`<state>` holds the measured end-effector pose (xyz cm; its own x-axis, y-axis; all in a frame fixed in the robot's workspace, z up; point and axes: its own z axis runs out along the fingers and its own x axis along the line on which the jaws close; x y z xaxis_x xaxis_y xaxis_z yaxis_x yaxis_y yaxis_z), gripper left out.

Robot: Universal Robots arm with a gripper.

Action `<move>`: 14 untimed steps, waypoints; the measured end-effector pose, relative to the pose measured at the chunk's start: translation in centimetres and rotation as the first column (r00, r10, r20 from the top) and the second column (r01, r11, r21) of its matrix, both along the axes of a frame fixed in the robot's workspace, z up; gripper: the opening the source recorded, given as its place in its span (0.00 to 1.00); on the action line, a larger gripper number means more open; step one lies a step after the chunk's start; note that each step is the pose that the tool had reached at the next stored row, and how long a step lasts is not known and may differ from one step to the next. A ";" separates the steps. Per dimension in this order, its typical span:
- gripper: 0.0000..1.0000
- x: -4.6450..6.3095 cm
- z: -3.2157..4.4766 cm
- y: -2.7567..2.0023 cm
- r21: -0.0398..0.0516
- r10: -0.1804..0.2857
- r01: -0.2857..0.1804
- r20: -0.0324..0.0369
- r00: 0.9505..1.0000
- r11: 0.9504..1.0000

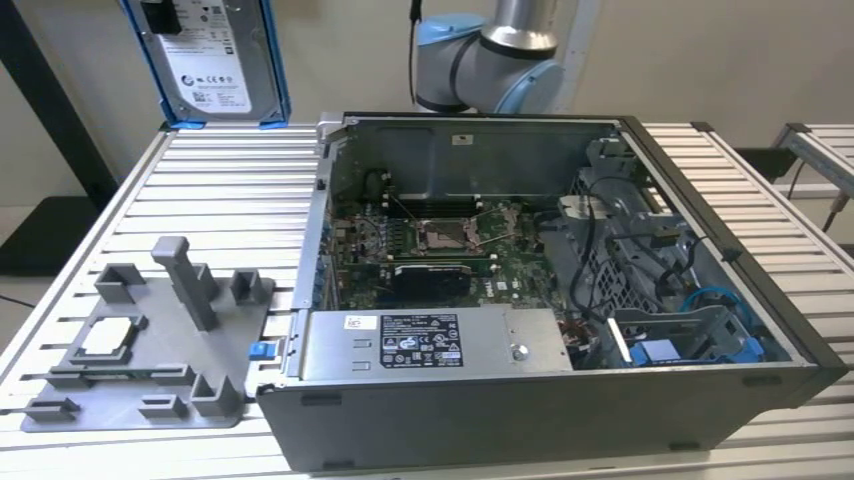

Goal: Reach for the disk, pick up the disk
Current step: 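Pick up the disk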

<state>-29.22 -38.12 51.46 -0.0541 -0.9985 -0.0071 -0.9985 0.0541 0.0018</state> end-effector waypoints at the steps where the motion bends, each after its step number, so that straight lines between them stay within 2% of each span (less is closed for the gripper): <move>1: 0.00 0.2 0.00 0.00 0.000 0.000 0.000 0.000 1.000 1.000; 14: 0.00 2.4 0.00 0.00 0.000 0.000 0.000 0.000 1.000 1.000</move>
<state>-26.79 -38.12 51.47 -0.0541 -0.9985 -0.0071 -0.9985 0.0541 0.0018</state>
